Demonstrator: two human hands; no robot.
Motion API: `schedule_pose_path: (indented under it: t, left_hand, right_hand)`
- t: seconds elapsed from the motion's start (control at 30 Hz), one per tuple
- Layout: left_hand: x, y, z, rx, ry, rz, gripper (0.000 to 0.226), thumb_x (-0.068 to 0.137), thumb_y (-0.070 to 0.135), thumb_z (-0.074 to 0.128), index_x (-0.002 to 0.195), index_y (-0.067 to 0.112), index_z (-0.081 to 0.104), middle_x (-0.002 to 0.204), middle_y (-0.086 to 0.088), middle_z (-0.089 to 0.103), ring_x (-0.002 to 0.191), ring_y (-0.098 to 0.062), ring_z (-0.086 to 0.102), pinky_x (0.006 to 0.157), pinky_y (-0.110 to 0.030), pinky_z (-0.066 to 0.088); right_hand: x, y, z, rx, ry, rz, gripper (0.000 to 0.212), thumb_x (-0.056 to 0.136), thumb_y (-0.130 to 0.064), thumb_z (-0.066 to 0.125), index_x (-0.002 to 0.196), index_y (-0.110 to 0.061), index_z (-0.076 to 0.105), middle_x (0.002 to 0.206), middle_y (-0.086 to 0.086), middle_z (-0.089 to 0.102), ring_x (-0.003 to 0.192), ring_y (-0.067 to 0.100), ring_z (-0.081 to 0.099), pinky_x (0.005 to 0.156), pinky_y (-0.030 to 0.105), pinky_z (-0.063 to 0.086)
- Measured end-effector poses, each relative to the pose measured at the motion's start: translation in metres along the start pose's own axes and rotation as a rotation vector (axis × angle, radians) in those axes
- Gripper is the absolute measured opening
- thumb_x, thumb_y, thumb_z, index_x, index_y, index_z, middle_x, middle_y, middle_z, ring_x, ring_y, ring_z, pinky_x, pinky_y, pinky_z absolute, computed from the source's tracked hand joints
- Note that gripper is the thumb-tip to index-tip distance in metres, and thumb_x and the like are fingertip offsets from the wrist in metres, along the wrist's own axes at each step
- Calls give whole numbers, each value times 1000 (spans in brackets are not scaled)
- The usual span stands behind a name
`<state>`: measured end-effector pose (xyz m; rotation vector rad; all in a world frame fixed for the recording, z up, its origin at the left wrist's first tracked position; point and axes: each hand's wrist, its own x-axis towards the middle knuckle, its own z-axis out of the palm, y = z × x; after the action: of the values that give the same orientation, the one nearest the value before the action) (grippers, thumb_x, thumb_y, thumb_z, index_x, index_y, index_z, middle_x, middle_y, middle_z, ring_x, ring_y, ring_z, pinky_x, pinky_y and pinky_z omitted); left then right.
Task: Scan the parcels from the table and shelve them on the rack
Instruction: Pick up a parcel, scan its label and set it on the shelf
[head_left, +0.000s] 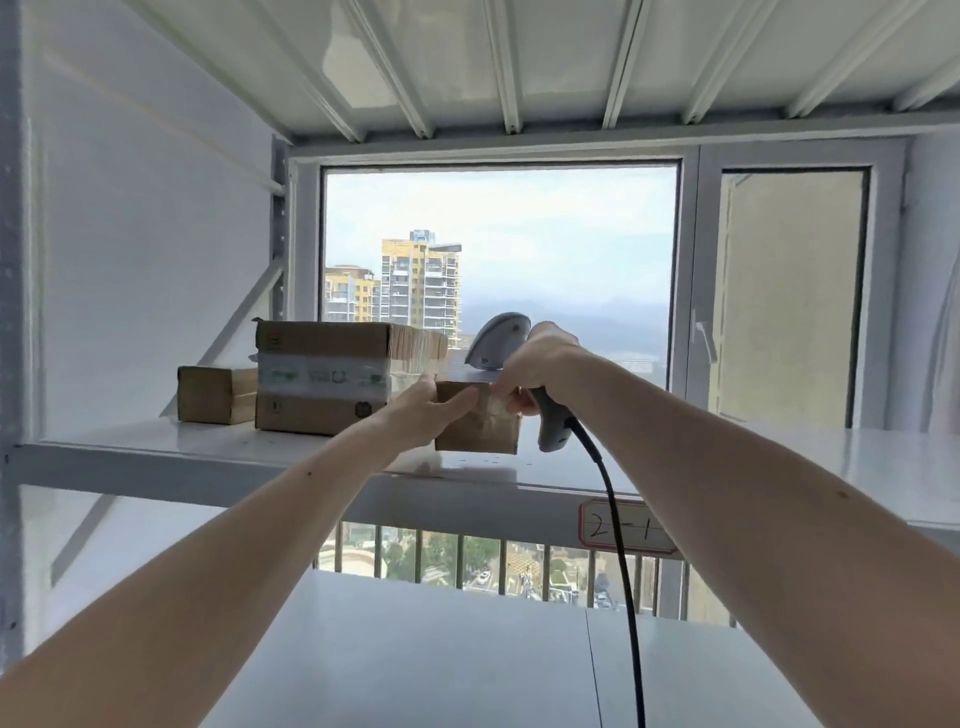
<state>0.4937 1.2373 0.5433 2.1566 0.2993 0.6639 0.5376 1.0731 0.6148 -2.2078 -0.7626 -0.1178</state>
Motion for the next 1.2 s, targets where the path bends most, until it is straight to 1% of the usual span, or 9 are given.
schedule_pose_path:
  t: [0.1, 0.2, 0.37, 0.6, 0.73, 0.8, 0.9, 1.03, 1.2]
  left_hand:
    - [10, -9, -2, -1, -5, 15, 36, 97, 30, 64, 125, 11, 54, 114, -14, 68, 111, -30, 63, 96, -42, 52]
    - [18, -13, -5, -9, -21, 0, 35, 96, 27, 66, 126, 12, 55, 114, -13, 69, 111, -29, 64, 98, -43, 52]
    - [29, -22, -13, -82, -38, -11, 15, 96, 24, 67, 110, 22, 61, 115, -12, 71, 113, -29, 65, 103, -49, 51]
    - [41, -34, -19, -181, -60, -20, 21, 95, 19, 69, 114, 20, 62, 114, -12, 72, 113, -30, 67, 102, -49, 52]
    - [69, -55, -17, -143, -46, -17, 75, 63, 54, 77, 125, 18, 55, 114, -8, 72, 109, -25, 68, 100, -53, 52]
    - [70, -54, -14, -104, -42, -16, 71, 74, 48, 75, 130, 13, 49, 118, -9, 68, 112, -25, 65, 103, -51, 50]
    - [56, -41, -12, -13, -1, -58, 49, 97, 34, 63, 132, 9, 41, 121, -8, 61, 112, -25, 59, 102, -40, 47]
    - [51, -36, -12, 49, 9, -83, 58, 97, 40, 61, 139, 7, 37, 120, -7, 58, 111, -24, 57, 101, -39, 47]
    - [34, -26, -11, 242, -27, -101, 63, 101, 47, 50, 143, 4, 31, 119, -9, 51, 104, -24, 50, 83, -31, 42]
  right_hand:
    - [8, -2, 4, -30, -49, 32, 23, 77, 0, 78, 63, -4, 59, 60, 8, 65, 47, 13, 60, 52, 21, 56]
    - [16, -4, 10, 4, -61, 66, 22, 78, 2, 77, 66, -3, 59, 60, 10, 63, 29, 11, 51, 32, 15, 42]
    - [34, -12, 25, -41, -59, 88, 20, 73, 0, 79, 71, -7, 60, 63, 6, 62, 43, 12, 54, 39, 17, 46]
    - [46, -17, 35, -70, -25, 109, 27, 77, -3, 76, 64, -7, 53, 41, 2, 53, 27, 9, 46, 28, 11, 32]
    - [49, -18, 37, -45, -23, 119, 30, 82, 1, 73, 63, -5, 51, 32, 2, 50, 17, 9, 40, 25, 10, 29]
    - [54, -18, 41, -57, -9, 128, 30, 82, 1, 73, 62, -5, 51, 32, 1, 50, 19, 9, 41, 26, 10, 29]
    - [59, -17, 45, -80, 31, 138, 27, 78, -4, 76, 64, -8, 54, 43, 2, 54, 30, 9, 47, 29, 11, 33]
    - [62, -15, 47, -58, 74, 124, 29, 78, -14, 81, 66, -10, 54, 58, 2, 57, 48, 11, 52, 45, 21, 45]
    - [62, -7, 48, 63, 81, 121, 23, 77, -14, 85, 77, -5, 63, 58, 7, 67, 68, 20, 75, 78, 36, 63]
